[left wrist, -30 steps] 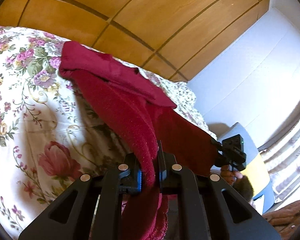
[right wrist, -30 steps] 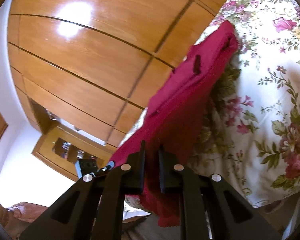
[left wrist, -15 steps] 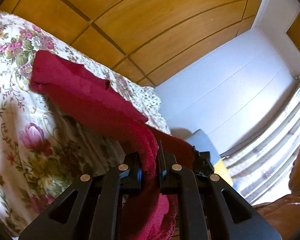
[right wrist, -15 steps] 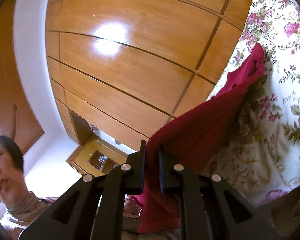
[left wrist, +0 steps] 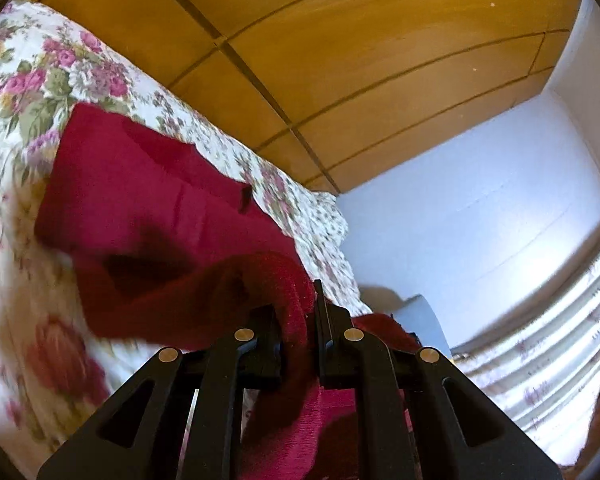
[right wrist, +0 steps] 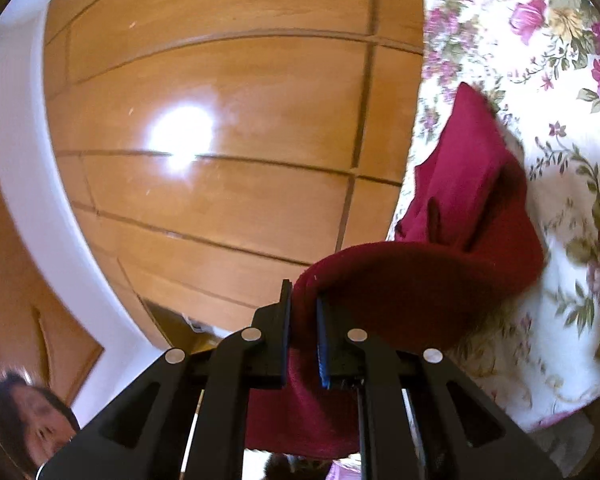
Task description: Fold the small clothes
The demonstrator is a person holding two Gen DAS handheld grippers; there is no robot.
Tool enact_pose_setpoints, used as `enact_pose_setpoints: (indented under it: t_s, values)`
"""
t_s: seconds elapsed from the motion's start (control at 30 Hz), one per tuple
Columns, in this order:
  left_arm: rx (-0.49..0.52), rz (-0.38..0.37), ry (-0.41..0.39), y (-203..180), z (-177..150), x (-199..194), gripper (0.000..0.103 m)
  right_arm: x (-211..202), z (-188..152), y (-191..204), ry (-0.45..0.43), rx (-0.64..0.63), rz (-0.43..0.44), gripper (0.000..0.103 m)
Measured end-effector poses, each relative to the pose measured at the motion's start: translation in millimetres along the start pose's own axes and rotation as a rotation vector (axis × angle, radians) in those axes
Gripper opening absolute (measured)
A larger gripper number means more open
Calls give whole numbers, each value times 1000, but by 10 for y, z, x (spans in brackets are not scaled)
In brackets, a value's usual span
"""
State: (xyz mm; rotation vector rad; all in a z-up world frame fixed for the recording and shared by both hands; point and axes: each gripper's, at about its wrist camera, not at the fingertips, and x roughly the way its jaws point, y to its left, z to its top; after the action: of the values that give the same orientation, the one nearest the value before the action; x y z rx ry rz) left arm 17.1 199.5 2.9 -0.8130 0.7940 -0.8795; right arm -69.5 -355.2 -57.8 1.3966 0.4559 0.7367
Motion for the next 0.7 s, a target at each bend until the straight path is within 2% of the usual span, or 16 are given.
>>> enact_pose_setpoints:
  t_s: [0.17, 0.27, 0.3, 0.37, 0.4, 0.43, 0.47, 0.5, 0.53, 0.57, 0.6, 0.63, 0.7]
  values:
    - [-34, 88, -7, 234, 335, 256, 10, 239, 396, -156, 1, 43, -57, 11]
    - [-77, 161, -9, 466, 494, 416, 10, 432, 663, -347, 2, 71, -124, 14]
    - [-97, 184, -9, 551, 541, 479, 10, 466, 715, -401, -1, 77, -144, 19]
    - [-150, 236, -10, 739, 630, 576, 13, 551, 857, -546, -25, 90, -186, 44]
    - [-181, 241, -14, 812, 656, 603, 14, 565, 890, -599, -41, 92, -191, 62]
    - [-226, 237, -26, 908, 683, 619, 19, 572, 926, -652, -66, 90, -197, 72]
    - [-262, 232, -50, 980, 698, 609, 33, 564, 943, -684, -91, 86, -205, 76]
    - [-278, 242, -82, 1010, 705, 591, 55, 535, 951, -694, -123, 68, -213, 81]
    - [-289, 256, -147, 1029, 700, 495, 65, 508, 946, -674, -145, 49, -224, 87]
    - [-294, 267, -222, 1031, 684, 387, 81, 469, 942, -632, -160, 31, -229, 89]
    - [-297, 282, -331, 1033, 651, 218, 86, 449, 938, -585, -167, 11, -229, 94]
    - [-299, 298, -381, 1043, 633, 133, 86, 440, 931, -529, -164, -20, -231, 96]
    - [-310, 349, -417, 1079, 591, 22, 86, 454, 902, -457, -146, -62, -254, 97]
